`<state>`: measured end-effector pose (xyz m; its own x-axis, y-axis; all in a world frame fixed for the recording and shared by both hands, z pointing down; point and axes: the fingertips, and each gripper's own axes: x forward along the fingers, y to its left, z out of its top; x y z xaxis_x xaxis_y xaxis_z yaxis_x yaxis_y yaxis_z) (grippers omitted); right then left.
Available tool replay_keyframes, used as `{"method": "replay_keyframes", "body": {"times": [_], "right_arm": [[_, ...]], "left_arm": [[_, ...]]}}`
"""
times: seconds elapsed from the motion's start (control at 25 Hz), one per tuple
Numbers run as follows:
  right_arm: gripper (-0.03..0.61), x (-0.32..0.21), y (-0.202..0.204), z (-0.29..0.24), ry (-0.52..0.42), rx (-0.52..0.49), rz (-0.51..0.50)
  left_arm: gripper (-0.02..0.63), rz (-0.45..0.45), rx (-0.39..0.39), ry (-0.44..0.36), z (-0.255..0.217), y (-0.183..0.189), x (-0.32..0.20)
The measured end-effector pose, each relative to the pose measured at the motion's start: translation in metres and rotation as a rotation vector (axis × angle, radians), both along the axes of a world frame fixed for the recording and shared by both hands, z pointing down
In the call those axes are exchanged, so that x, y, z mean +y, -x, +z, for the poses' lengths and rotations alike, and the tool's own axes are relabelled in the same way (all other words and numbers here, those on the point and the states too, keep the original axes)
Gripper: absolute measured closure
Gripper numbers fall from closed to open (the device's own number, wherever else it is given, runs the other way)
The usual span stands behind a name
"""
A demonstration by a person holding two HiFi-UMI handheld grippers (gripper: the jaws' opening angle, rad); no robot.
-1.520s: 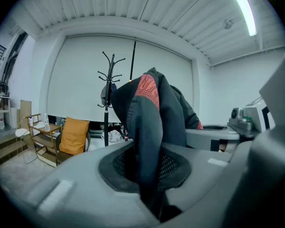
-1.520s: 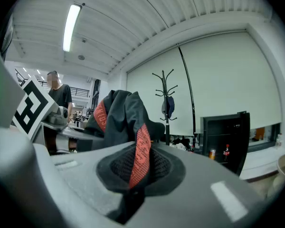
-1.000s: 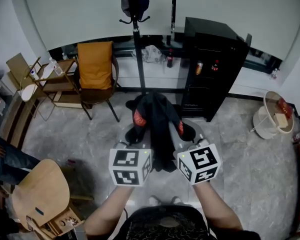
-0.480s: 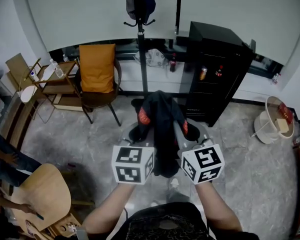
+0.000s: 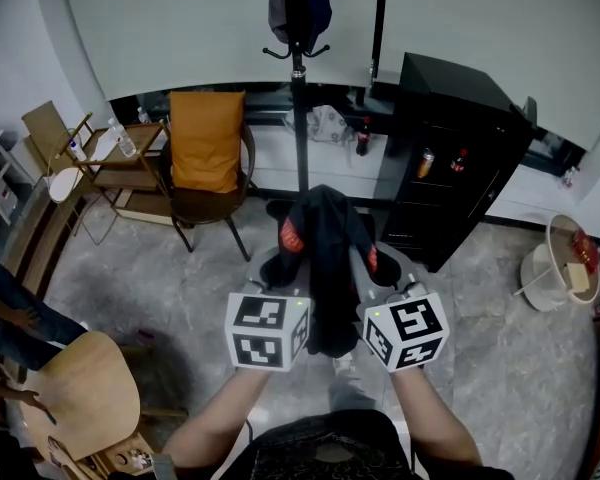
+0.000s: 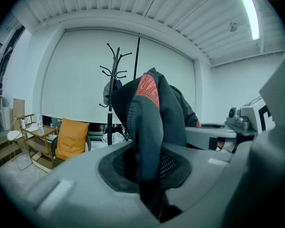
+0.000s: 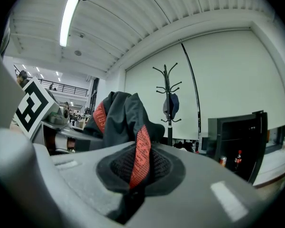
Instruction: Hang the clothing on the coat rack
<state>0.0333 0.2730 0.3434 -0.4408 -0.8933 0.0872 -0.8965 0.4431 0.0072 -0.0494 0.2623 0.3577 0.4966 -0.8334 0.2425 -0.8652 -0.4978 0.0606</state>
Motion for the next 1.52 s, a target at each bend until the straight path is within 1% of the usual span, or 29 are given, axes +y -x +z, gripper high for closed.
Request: {"method": "replay_keyframes", "body": {"times": [0.36,0.64,0.8,1.16,1.52], "right_arm": [[0.561,-0.082,-0.021,0.002,-0.006,-0.008,-0.05],[0.563,-0.138,-0.037,-0.001,-0.037,0.011,-0.11],[0.563,-0.167,-0.049,-0.001,-0.033,0.024,-0.118],[0.563,-0.217,-0.074,0.003,-0.012,0.025,-0.147],[0.563,-0.248,-0.08,0.012,0.007,0.027,-0.173]], "left_arm": [[0.566,-0.043,-0.009,0.003,0.001,-0.022,-0.08],[0.566,-0.071,-0.013,0.005,0.0,-0.042,-0.137],[0.566,-0.075,-0.02,0.005,0.0,-0.055,-0.164],[0.566,-0.106,-0.026,0.019,0.003,-0.08,-0.21],[0.566,-0.128,-0.034,0.041,0.011,-0.086,-0.237]]}}
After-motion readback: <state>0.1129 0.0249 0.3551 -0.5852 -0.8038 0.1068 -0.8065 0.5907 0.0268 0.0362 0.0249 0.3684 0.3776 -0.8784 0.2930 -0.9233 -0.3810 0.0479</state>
